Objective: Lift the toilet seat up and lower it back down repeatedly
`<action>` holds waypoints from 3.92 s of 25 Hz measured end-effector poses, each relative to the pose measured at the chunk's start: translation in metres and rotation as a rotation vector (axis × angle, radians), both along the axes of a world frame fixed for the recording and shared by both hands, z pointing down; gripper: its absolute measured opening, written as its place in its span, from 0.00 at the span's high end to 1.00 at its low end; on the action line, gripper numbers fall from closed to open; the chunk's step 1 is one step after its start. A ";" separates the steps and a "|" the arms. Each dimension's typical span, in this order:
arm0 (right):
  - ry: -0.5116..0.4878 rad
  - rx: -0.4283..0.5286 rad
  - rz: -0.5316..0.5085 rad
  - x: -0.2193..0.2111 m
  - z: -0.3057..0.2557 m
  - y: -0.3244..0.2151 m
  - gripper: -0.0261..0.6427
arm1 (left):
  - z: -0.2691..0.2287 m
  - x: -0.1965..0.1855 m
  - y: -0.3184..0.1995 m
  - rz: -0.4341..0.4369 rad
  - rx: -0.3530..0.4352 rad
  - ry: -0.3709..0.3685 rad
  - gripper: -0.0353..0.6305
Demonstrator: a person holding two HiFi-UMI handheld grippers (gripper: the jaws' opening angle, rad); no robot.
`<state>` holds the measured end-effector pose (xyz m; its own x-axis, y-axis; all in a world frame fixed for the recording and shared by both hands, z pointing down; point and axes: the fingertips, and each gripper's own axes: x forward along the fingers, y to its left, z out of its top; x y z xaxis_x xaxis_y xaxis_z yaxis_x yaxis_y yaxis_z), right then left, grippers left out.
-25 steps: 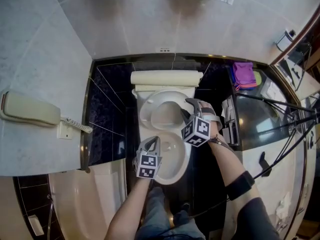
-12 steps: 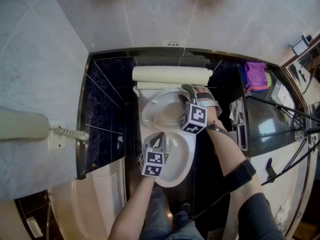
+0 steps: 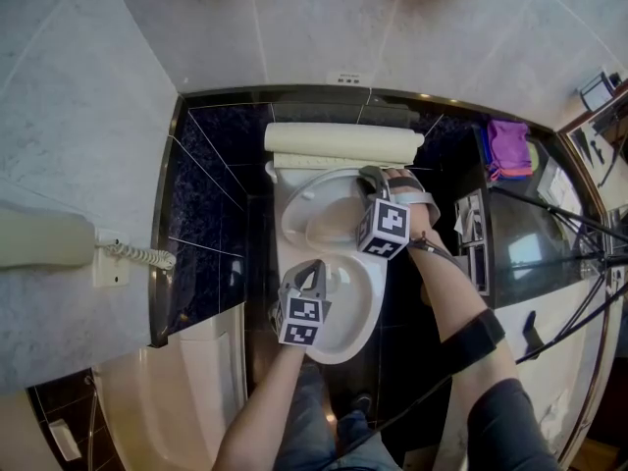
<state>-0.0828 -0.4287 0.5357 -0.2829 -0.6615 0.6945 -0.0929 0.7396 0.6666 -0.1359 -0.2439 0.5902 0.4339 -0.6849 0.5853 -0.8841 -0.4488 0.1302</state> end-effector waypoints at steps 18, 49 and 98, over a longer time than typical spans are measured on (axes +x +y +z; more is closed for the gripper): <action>-0.071 0.052 -0.011 0.005 -0.018 0.111 0.84 | 0.015 0.012 0.056 -0.026 -0.038 -0.018 0.96; -0.092 0.014 -0.106 0.021 0.070 0.369 0.80 | 0.055 0.029 0.177 -0.161 -0.073 -0.021 0.96; -0.524 -0.304 0.749 0.191 0.330 0.424 0.93 | 0.382 0.036 0.373 0.014 -0.441 -0.293 0.96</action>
<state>0.1079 -0.0044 0.8652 -0.1834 -0.6093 0.7714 -0.8426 0.5017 0.1959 -0.0994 0.1292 0.9725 0.2165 -0.3416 0.9146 -0.9061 -0.4190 0.0580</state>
